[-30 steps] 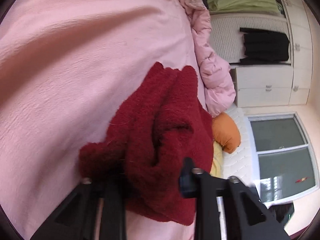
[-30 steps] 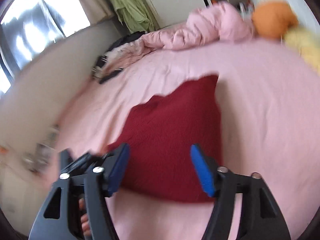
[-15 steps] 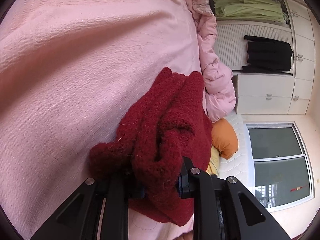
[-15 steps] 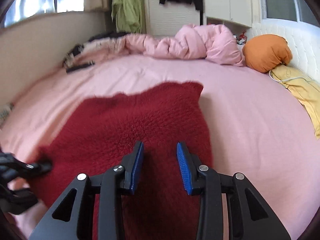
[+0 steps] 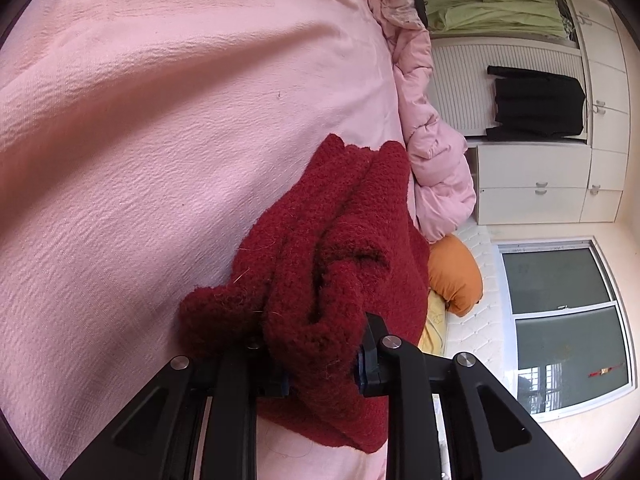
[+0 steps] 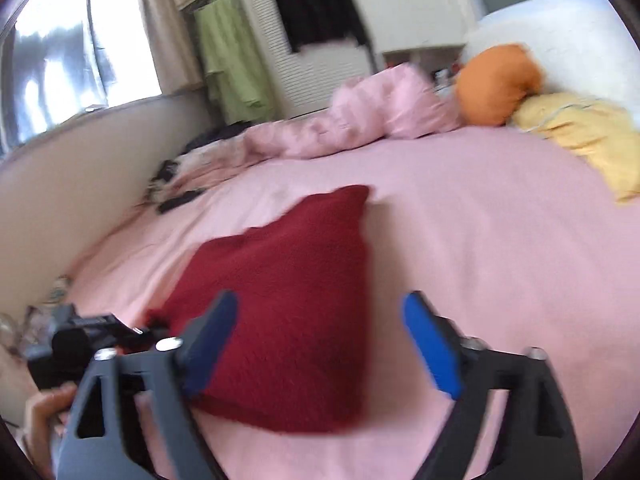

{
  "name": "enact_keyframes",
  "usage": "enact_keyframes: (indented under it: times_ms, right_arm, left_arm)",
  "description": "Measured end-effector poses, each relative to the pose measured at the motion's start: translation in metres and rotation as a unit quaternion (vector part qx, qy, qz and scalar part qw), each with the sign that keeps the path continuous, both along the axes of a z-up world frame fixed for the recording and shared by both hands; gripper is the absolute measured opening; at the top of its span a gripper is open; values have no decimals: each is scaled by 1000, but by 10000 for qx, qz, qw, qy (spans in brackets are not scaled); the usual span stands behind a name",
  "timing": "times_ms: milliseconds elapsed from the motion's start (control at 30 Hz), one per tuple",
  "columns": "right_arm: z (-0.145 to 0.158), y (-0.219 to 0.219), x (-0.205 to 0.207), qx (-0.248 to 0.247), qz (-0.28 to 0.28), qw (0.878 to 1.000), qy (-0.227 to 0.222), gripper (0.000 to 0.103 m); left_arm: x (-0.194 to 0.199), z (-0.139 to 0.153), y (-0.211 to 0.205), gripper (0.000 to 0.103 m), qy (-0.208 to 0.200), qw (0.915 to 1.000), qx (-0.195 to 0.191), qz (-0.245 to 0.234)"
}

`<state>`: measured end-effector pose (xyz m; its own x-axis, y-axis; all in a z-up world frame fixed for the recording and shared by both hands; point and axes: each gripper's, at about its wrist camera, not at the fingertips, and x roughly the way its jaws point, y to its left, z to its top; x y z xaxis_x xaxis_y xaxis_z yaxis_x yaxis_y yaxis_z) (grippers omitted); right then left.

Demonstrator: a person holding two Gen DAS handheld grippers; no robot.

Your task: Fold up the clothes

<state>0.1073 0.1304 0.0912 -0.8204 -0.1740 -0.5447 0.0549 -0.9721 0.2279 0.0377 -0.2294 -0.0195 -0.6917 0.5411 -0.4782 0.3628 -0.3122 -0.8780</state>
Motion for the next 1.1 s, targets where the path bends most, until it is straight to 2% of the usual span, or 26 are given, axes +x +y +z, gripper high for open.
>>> enact_keyframes:
  times_ms: [67, 100, 167, 233, 267, 333, 367, 433, 467, 500, 567, 633, 667, 700, 733, 767, 800, 867, 933, 967, 1000, 1100]
  right_arm:
    - [-17, -8, 3, 314, 100, 9973, -653, 89]
    - [-24, -15, 1, 522, 148, 9952, -815, 89]
    - [-37, -28, -4, 935, 222, 9903, -1001, 88]
    - [-45, -38, -14, 1058, 276, 9881, -1079, 80]
    - [-47, -42, -20, 1023, 332, 9878, -1126, 73]
    - [-45, -50, -25, 870, 376, 9910, -943, 65]
    - [-45, -50, -25, 795, 372, 9925, -849, 56]
    - [-48, -47, -32, 624, 205, 9945, -813, 30]
    - [-53, -42, -32, 556, 129, 9946, -863, 23]
    - [-56, -39, -29, 516, 73, 9951, -844, 21]
    - [-60, -39, -21, 612, 56, 9947, -818, 23]
    - [-57, -44, -15, 826, 46, 9934, -797, 34]
    - [-55, -46, -13, 963, 4, 9923, -780, 46]
    - [-58, -46, -15, 975, 32, 9917, -832, 51]
    - [-61, -45, -19, 968, 71, 9913, -894, 49]
    - [-64, -44, -22, 960, 110, 9907, -957, 18]
    - [-69, -38, -28, 814, 67, 9901, -1144, 19]
    - [-68, -34, -26, 618, 63, 9921, -1089, 19]
    - [-60, -31, -16, 543, 5, 9933, -1025, 25]
    - [-55, -29, -12, 514, -95, 9932, -1042, 34]
    - [-48, -25, -6, 403, -247, 9930, -1086, 37]
    - [-9, -22, 2, -124, -511, 9961, -711, 40]
  left_arm:
    - [1, -1, -1, 23, 1, 10000, 50, 12]
    - [1, -1, -1, 23, 2, 10000, 56, 14]
    - [1, 0, 0, 23, 11, 10000, 21, 1]
    - [1, 0, 0, 23, 20, 10000, -22, -17]
    - [1, 0, 0, 23, 23, 10000, -31, -17]
    - [0, 0, 0, 23, 21, 10000, -24, -5]
    - [0, 0, 0, 23, 20, 10000, -26, -2]
    - [0, 0, 0, 23, 11, 10000, -34, -9]
    - [-1, 0, -1, 23, 9, 10000, -39, -17]
    - [-1, 0, -1, 22, 7, 10000, -33, -16]
    - [0, -2, -2, 23, -3, 10000, 14, 20]
    - [1, -2, -2, 23, -9, 10000, 54, 39]
    - [1, -2, -2, 23, -11, 10000, 59, 43]
    - [2, -2, -2, 23, -13, 10000, 63, 46]
    - [2, -2, -2, 23, -16, 10000, 67, 39]
    - [2, -2, -1, 23, -18, 10000, 71, 28]
    - [3, -2, -1, 23, -18, 10000, 63, 27]
    - [4, -3, -2, 23, -21, 10000, 84, 45]
    - [5, -4, -2, 23, -31, 9998, 159, 76]
    - [6, -5, -1, 23, -39, 9998, 184, 90]
    - [7, -5, -1, 23, -52, 9998, 189, 96]
    - [9, -1, 3, 23, -68, 9999, 58, 95]
